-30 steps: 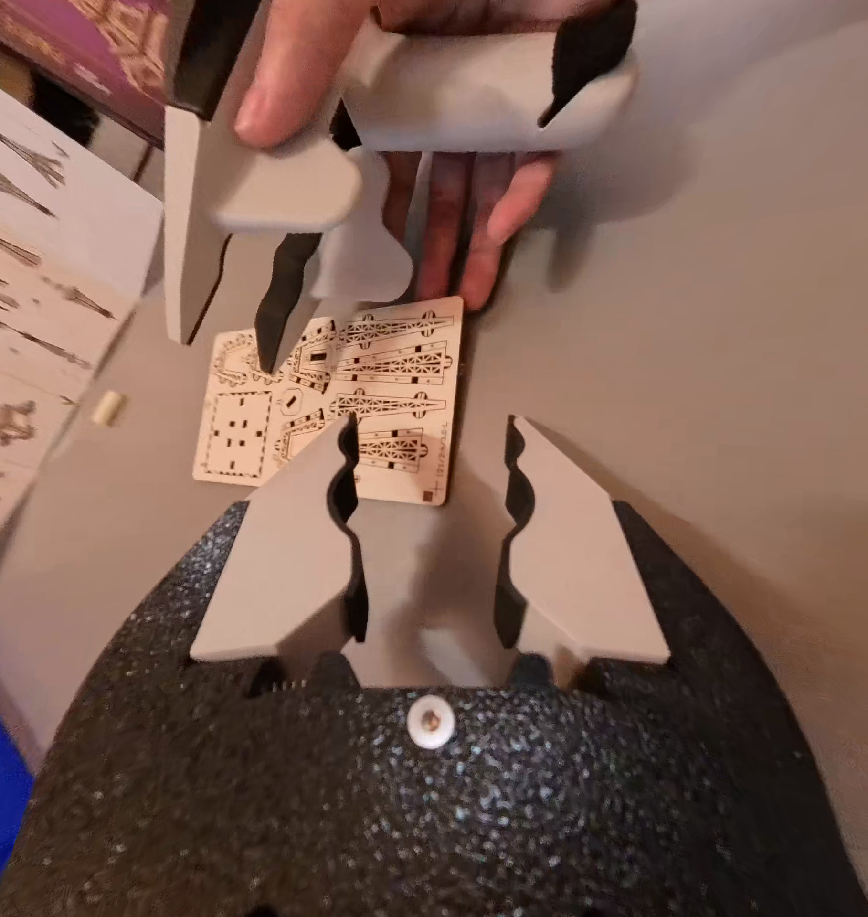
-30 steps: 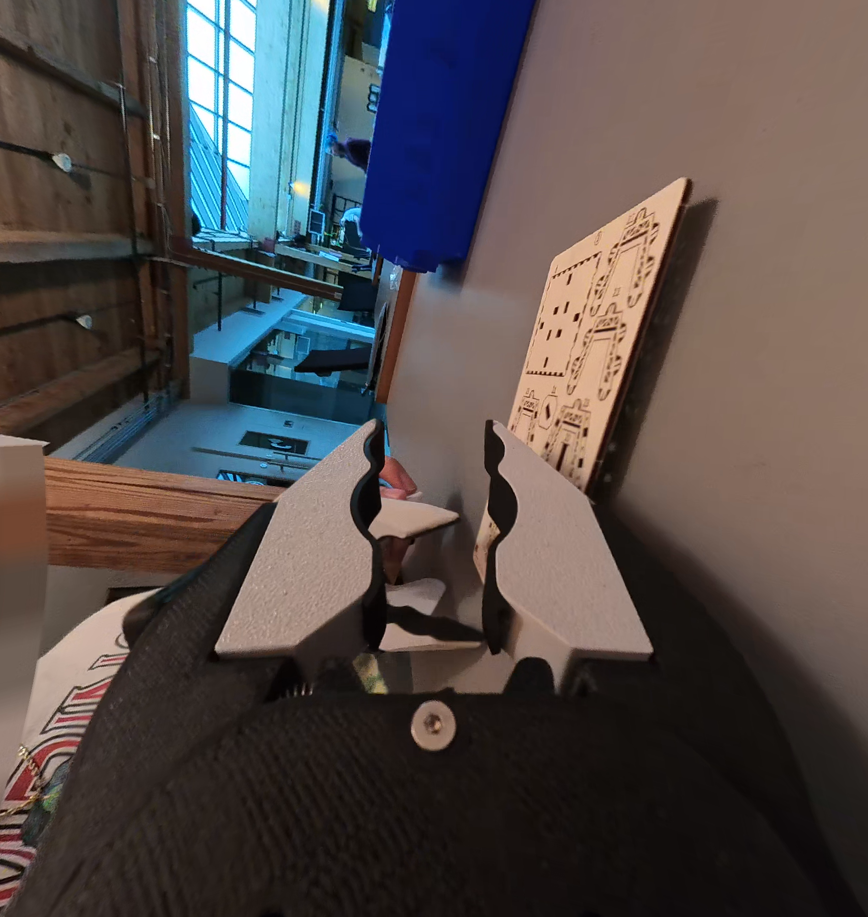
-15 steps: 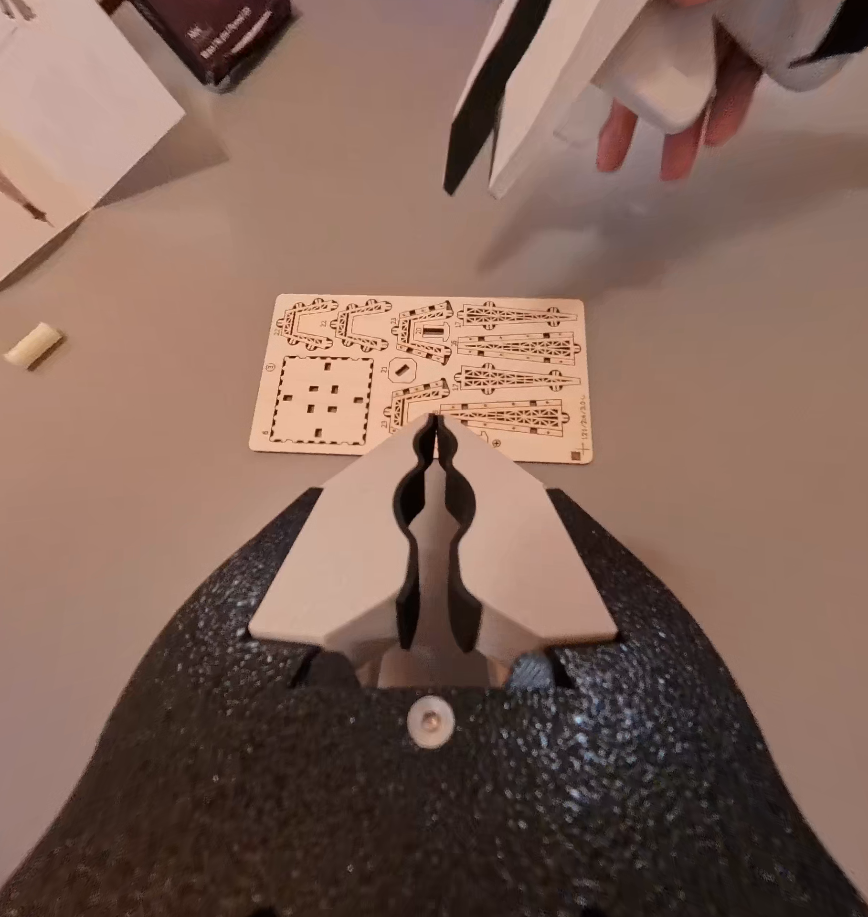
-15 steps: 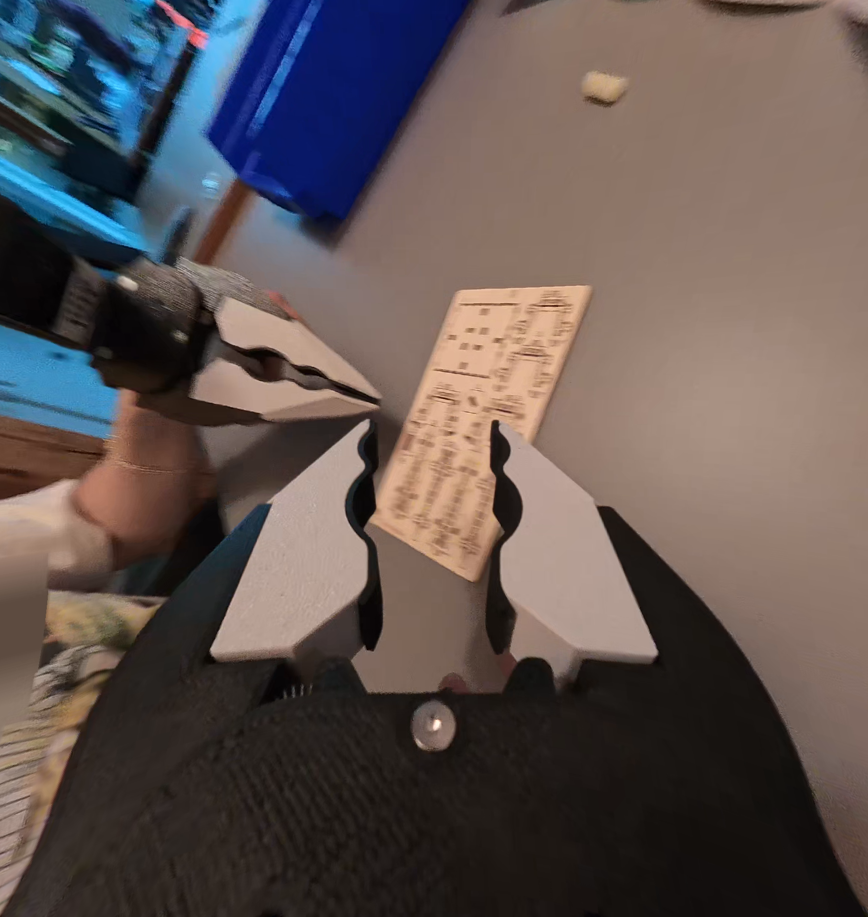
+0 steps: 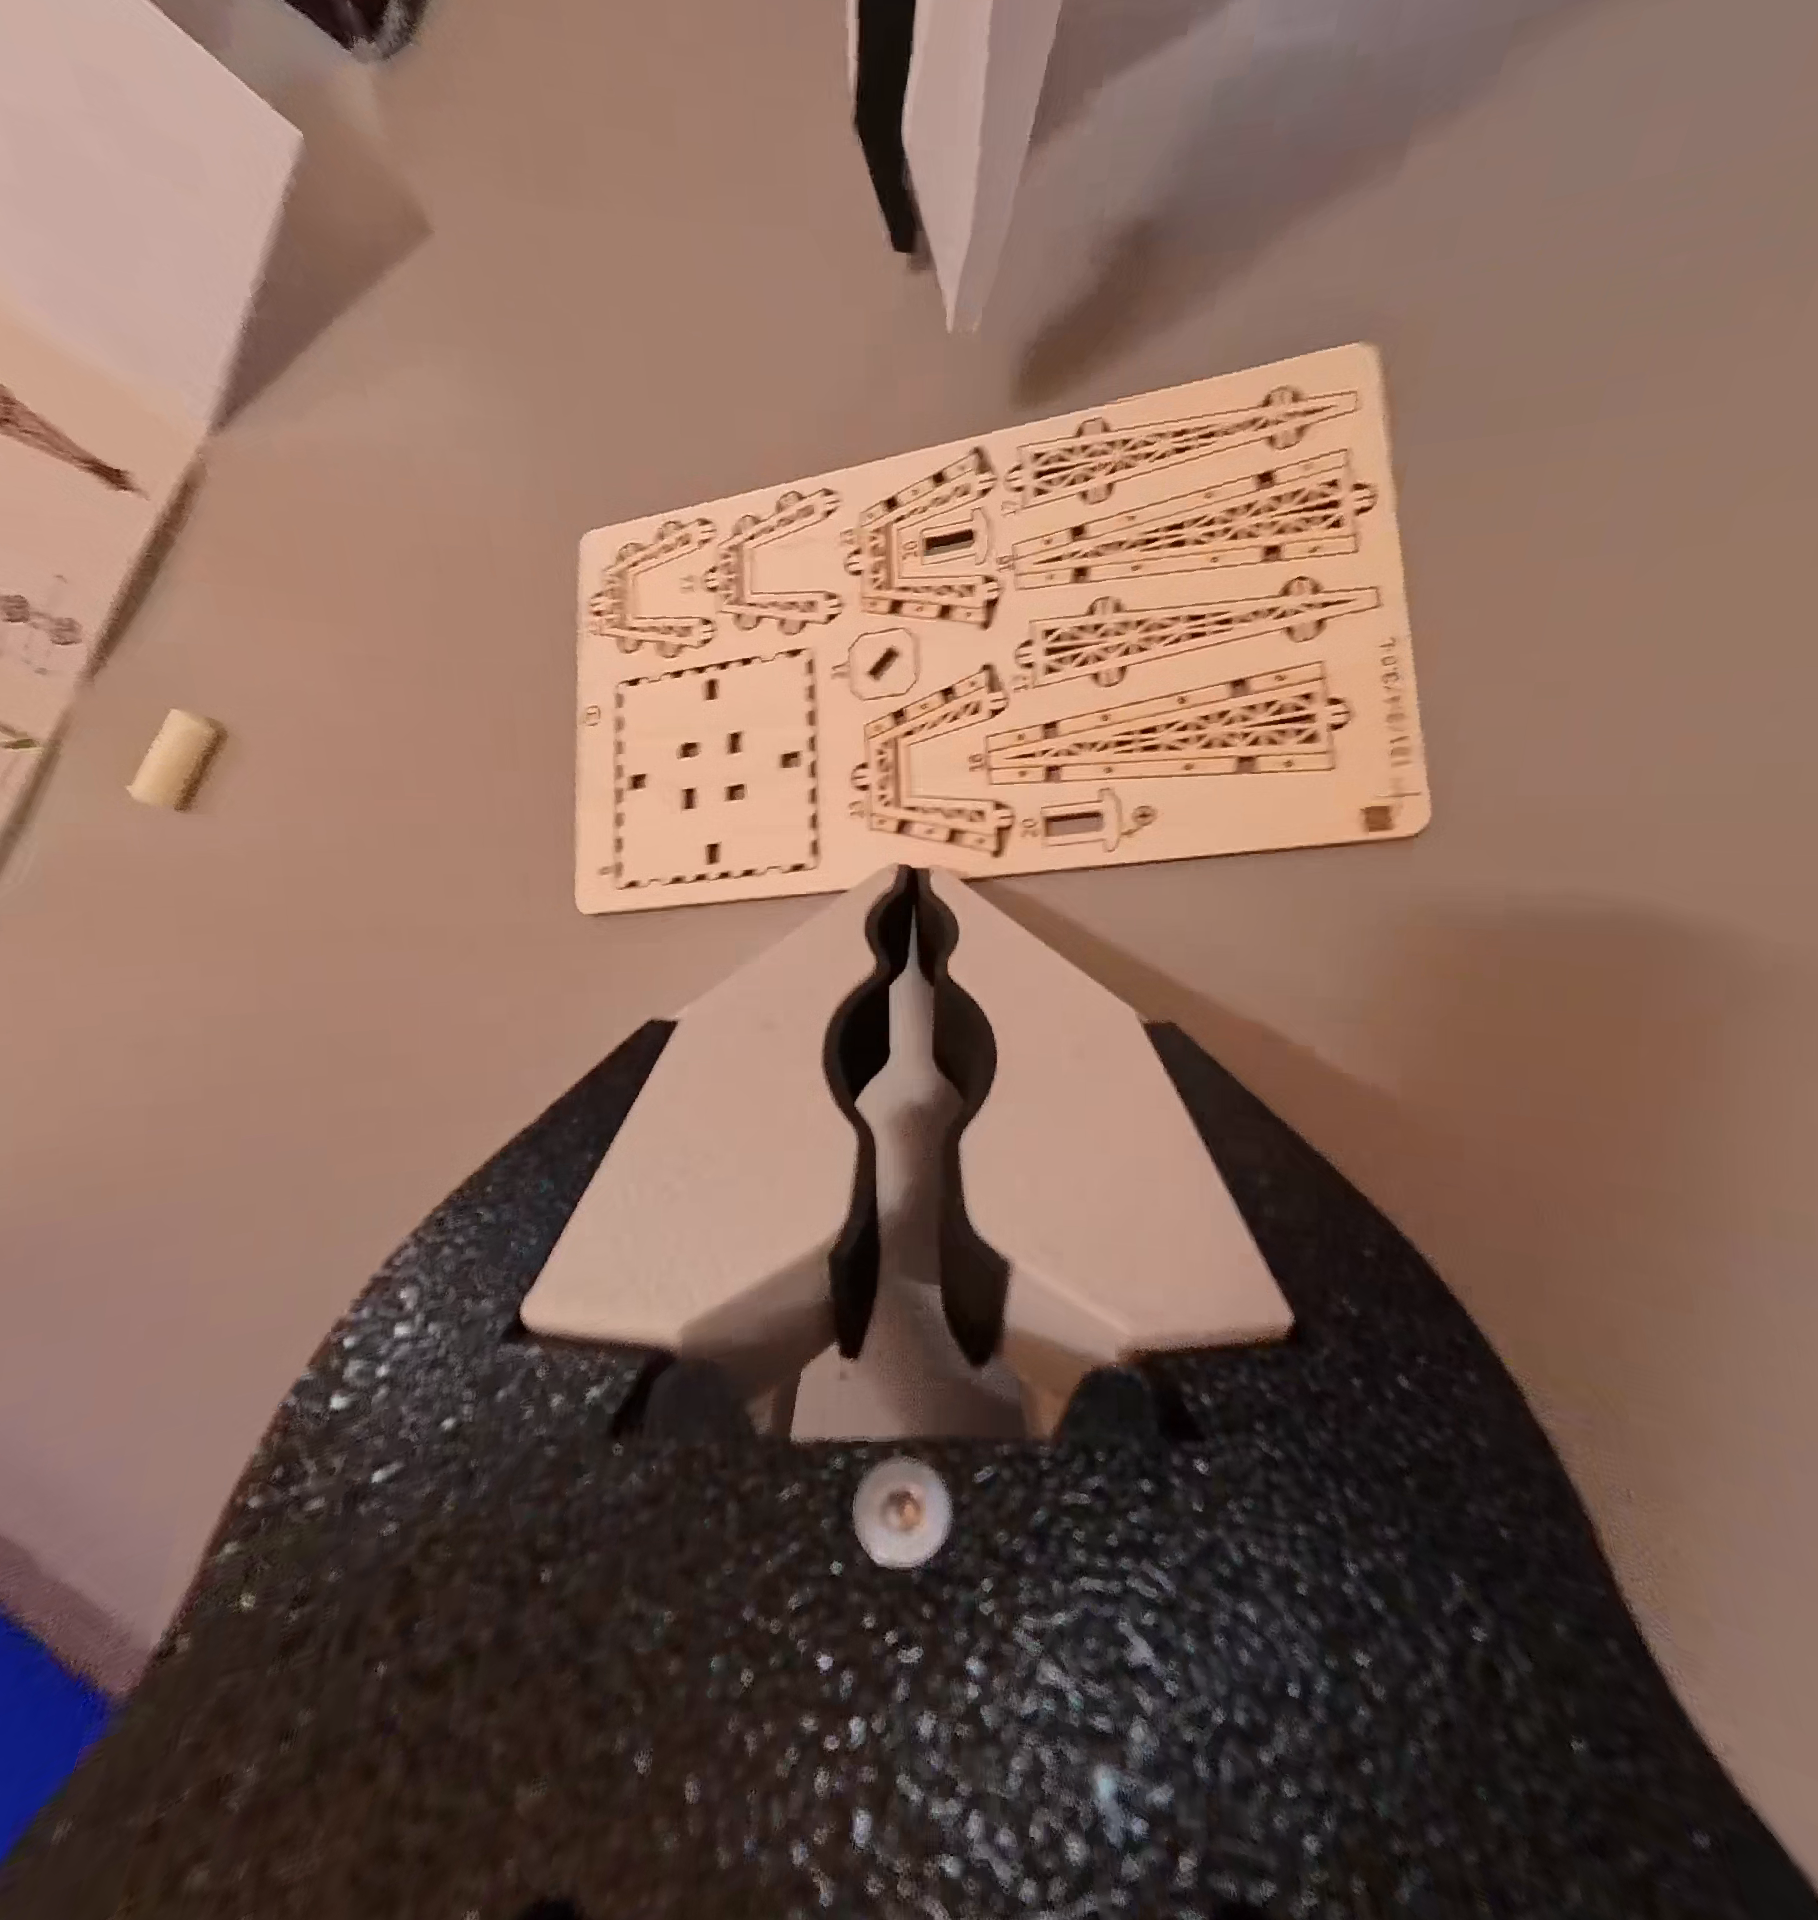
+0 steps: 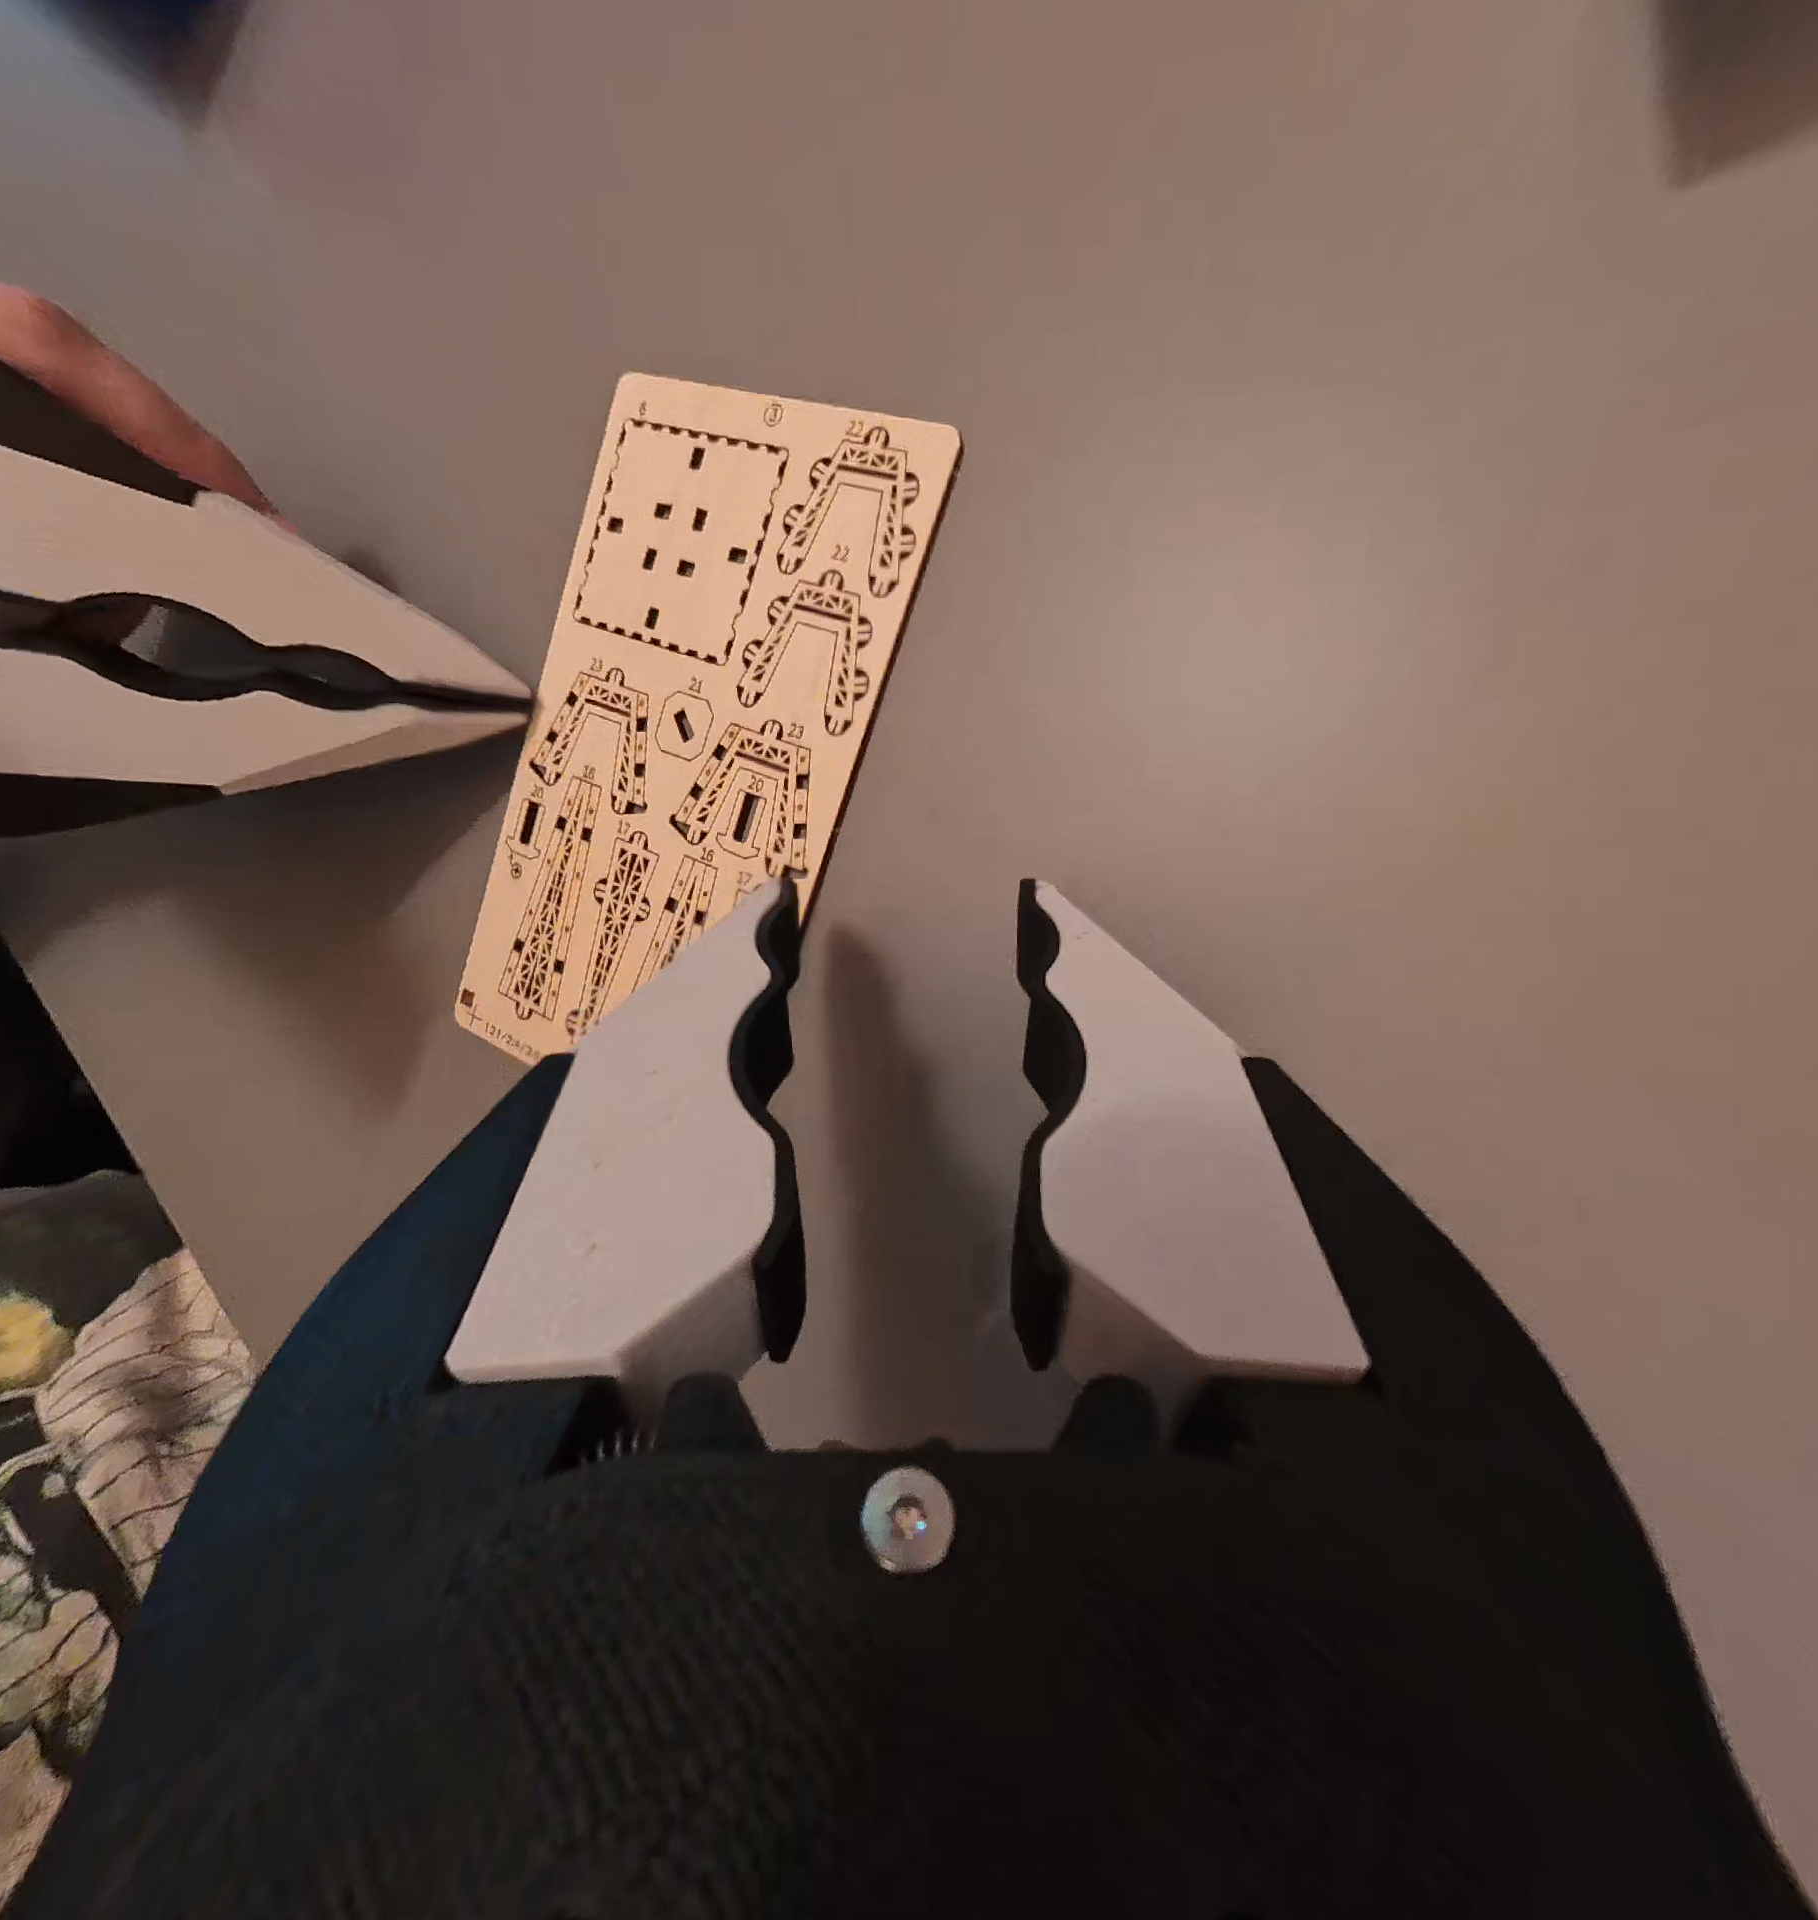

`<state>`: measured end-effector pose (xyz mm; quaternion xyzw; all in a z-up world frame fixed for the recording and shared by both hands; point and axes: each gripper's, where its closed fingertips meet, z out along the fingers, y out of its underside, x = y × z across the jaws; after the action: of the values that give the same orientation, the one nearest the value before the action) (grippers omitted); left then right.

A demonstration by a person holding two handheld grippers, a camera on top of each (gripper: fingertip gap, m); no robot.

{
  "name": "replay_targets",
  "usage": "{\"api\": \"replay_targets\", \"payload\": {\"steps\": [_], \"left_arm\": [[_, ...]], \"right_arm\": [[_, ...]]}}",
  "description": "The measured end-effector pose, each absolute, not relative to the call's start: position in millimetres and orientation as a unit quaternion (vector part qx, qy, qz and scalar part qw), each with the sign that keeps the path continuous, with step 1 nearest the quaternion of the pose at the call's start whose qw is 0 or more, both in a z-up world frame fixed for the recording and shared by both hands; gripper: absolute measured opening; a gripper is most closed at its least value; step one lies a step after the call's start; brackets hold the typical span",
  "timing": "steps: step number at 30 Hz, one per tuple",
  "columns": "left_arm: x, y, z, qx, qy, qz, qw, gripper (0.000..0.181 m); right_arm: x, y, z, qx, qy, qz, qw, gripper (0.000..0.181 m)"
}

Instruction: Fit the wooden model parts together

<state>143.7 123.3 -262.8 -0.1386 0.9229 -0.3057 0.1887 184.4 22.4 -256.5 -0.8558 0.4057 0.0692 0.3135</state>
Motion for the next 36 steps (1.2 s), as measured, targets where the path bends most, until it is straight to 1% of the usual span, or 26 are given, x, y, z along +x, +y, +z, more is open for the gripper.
{"api": "replay_targets", "payload": {"steps": [1,3,7,11,14,17,18,20,21,23,24,26,28,31,32,36], "left_arm": [[145.6,126.8,-261.1,-0.135,0.92,-0.304,0.207,0.0],[144.7,133.3,-259.5,-0.129,0.918,-0.304,0.221,0.0],[136.5,136.6,-262.6,-0.09,0.922,-0.296,0.233,0.0],[137.0,131.4,-265.8,-0.063,0.923,-0.276,0.26,0.0],[137.3,124.7,-265.9,-0.064,0.922,-0.29,0.249,0.0],[137.0,124.4,-266.2,-0.071,0.92,-0.301,0.243,0.0],[136.7,124.5,-266.4,-0.077,0.918,-0.306,0.239,0.0],[136.4,124.7,-266.5,-0.087,0.916,-0.313,0.234,0.0],[136.0,124.6,-266.7,-0.091,0.916,-0.317,0.23,0.0],[136.0,124.5,-266.9,-0.106,0.913,-0.326,0.22,0.0],[136.0,124.7,-266.9,-0.115,0.912,-0.331,0.213,0.0],[136.0,124.7,-267.1,-0.129,0.909,-0.34,0.202,0.0],[135.9,124.8,-267.1,-0.147,0.906,-0.348,0.19,0.0],[135.5,124.9,-267.4,-0.172,0.901,-0.361,0.169,0.0],[135.3,125.1,-267.4,-0.181,0.898,-0.366,0.161,0.0],[135.5,127.7,-267.4,-0.199,0.895,-0.371,0.148,0.0]], "right_arm": [[185.9,23.4,-257.2,-0.858,0.402,0.071,0.312,0.036],[184.3,28.7,-258.2,-0.857,0.398,0.097,0.314,0.027],[173.5,42.8,-262.1,-0.842,0.399,0.173,0.319,0.016],[176.2,41.4,-267.6,-0.836,0.415,0.187,0.307,0.0],[170.4,49.2,-267.6,-0.818,0.421,0.24,0.309,0.0],[171.1,49.4,-267.1,-0.812,0.424,0.253,0.312,0.0],[170.6,50.3,-265.9,-0.805,0.427,0.263,0.317,0.001],[167.2,55.0,-258.0,-0.784,0.429,0.296,0.338,0.019],[166.2,55.9,-255.9,-0.777,0.43,0.305,0.344,0.025],[168.3,54.3,-259.0,-0.776,0.437,0.298,0.344,0.016],[168.5,55.5,-257.6,-0.77,0.439,0.303,0.349,0.019],[167.7,59.0,-251.2,-0.754,0.444,0.323,0.362,0.033],[166.8,60.1,-249.5,-0.754,0.443,0.322,0.364,0.038],[163.8,62.6,-244.5,-0.752,0.439,0.327,0.367,0.049],[162.7,62.7,-243.5,-0.754,0.436,0.328,0.367,0.051],[159.4,62.0,-240.3,-0.755,0.429,0.332,0.367,0.047]]}}
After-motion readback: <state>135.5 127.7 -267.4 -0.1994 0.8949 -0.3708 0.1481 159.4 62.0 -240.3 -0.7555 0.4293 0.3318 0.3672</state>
